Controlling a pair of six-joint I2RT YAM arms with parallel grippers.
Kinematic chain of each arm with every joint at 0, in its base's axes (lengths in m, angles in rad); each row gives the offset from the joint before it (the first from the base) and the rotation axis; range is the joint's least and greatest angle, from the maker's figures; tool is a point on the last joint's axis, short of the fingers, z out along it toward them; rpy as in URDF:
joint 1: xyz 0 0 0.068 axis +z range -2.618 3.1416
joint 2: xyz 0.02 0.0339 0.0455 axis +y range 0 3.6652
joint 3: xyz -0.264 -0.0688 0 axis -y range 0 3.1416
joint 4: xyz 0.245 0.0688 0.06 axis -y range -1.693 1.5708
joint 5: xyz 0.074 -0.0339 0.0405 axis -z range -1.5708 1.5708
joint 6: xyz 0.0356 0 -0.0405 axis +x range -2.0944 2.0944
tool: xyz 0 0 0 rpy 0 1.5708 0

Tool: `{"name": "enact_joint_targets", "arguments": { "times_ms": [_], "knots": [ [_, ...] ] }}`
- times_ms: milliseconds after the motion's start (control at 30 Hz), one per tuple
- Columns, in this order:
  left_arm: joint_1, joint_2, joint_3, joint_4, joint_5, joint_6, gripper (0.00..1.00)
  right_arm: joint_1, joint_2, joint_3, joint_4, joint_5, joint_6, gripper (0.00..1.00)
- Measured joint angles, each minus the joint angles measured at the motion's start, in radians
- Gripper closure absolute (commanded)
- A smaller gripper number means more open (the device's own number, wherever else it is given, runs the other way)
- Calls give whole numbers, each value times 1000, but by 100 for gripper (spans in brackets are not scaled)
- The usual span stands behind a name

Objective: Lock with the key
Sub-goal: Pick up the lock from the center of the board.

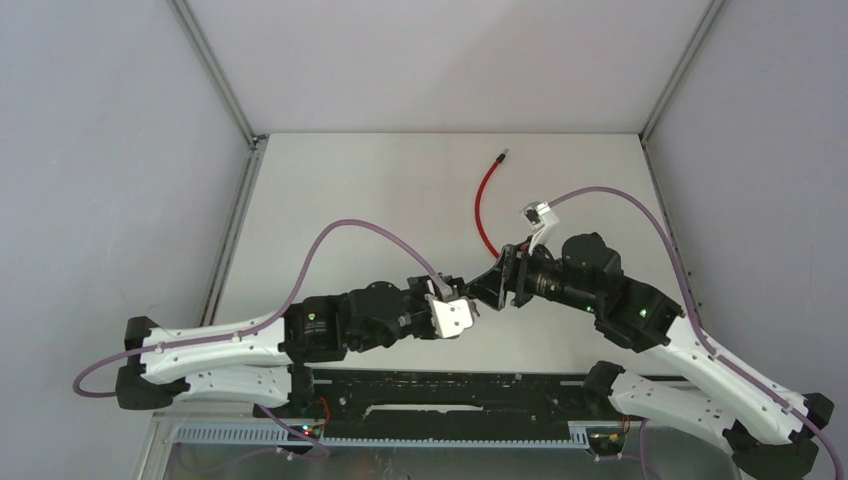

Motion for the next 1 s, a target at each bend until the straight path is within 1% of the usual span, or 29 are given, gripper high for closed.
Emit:
{"name": "enact_joint_targets", "arguments": {
  "times_ms": [200, 367, 667, 733, 867, 900, 933, 967, 1000],
  "knots": [
    [-2, 14, 0, 0, 0, 0, 100, 39, 31, 0, -10, 36, -3, 37],
    [-2, 24, 0, 1, 0, 0, 100, 76, 53, 1, -5, 41, -3, 44],
    [-2, 29, 0, 1, -3, 0, 100, 126, 121, 2, 9, 63, 1, 48],
    [-2, 29, 0, 1, -4, 0, 100, 128, 137, 2, 12, 67, 2, 52],
    [-2, 31, 0, -2, -18, 0, 99, 133, 160, 3, 30, 67, 11, 74],
    [-2, 31, 0, -3, -22, 0, 97, 135, 161, 4, 32, 71, 8, 80],
    [-3, 31, 0, -1, -26, 1, 93, 135, 160, 4, 32, 76, 13, 83],
    [-3, 31, 0, 2, -29, 1, 84, 135, 159, 5, 33, 78, 17, 86],
    [-3, 31, 0, 6, -31, 1, 72, 135, 158, 5, 36, 82, 12, 88]
  ]
}}
